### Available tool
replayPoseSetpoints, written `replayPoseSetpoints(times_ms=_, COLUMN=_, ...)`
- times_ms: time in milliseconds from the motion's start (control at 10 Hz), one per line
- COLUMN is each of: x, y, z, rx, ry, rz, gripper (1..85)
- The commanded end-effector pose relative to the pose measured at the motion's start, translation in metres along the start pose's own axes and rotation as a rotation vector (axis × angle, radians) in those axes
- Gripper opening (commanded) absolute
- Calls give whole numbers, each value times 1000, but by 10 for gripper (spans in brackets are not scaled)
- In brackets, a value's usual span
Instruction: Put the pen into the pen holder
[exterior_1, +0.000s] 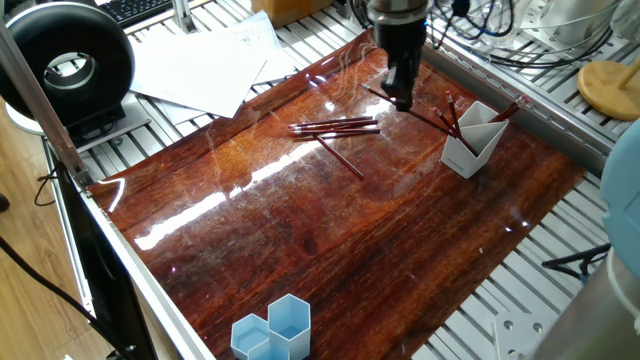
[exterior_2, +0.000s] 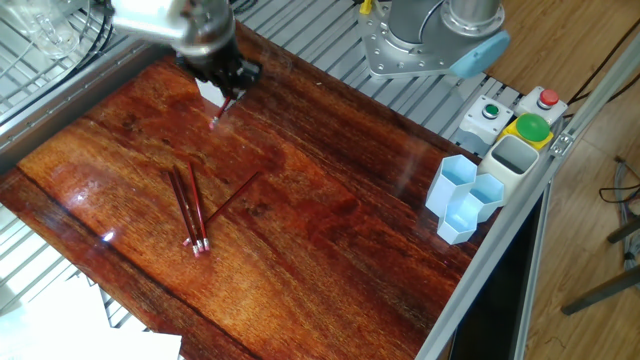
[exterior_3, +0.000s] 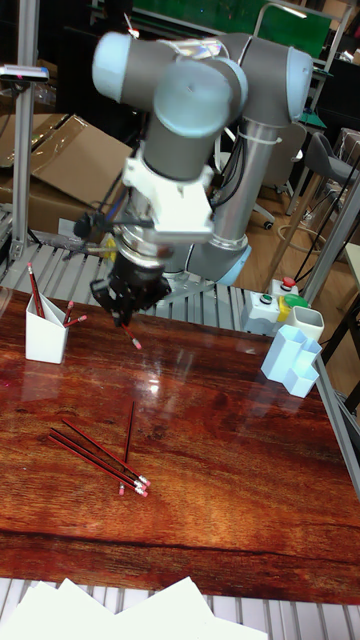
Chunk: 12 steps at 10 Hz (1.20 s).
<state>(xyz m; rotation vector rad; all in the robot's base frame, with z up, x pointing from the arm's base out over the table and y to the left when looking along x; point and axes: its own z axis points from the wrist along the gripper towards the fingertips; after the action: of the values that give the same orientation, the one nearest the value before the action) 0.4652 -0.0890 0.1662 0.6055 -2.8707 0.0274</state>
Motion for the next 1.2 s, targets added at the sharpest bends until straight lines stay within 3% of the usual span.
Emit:
replayPoseSetpoints(times_ms=0, x=-2, y=-6, z=-4, rx=-20, ry=-39, rz=11, gripper=10)
replayPoseSetpoints(times_ms=200, x=-20, y=-13, z=-5, rx=4, ry=-109, rz=96, gripper=10)
replayPoseSetpoints(times_ms=300, x=-30, y=-23, z=-7, rx=38, ry=-151, rz=123, gripper=10)
replayPoseSetpoints(times_ms=400, x=-31, y=-32, z=-7, rx=70, ry=-156, rz=132, gripper=10)
replayPoseSetpoints(times_ms=500, x=-29, y=-27, z=-7, rx=54, ry=-148, rz=114, gripper=10)
replayPoseSetpoints(times_ms=700, x=26, y=-18, z=-21, rx=9, ry=-139, rz=55, gripper=10)
replayPoseSetpoints(times_ms=800, x=51, y=-16, z=-21, rx=-10, ry=-142, rz=31, gripper=10)
replayPoseSetpoints(times_ms=900, x=63, y=-20, z=-18, rx=-5, ry=-154, rz=13, gripper=10)
replayPoseSetpoints(times_ms=1100, x=58, y=-34, z=-17, rx=32, ry=-238, rz=-53, gripper=10)
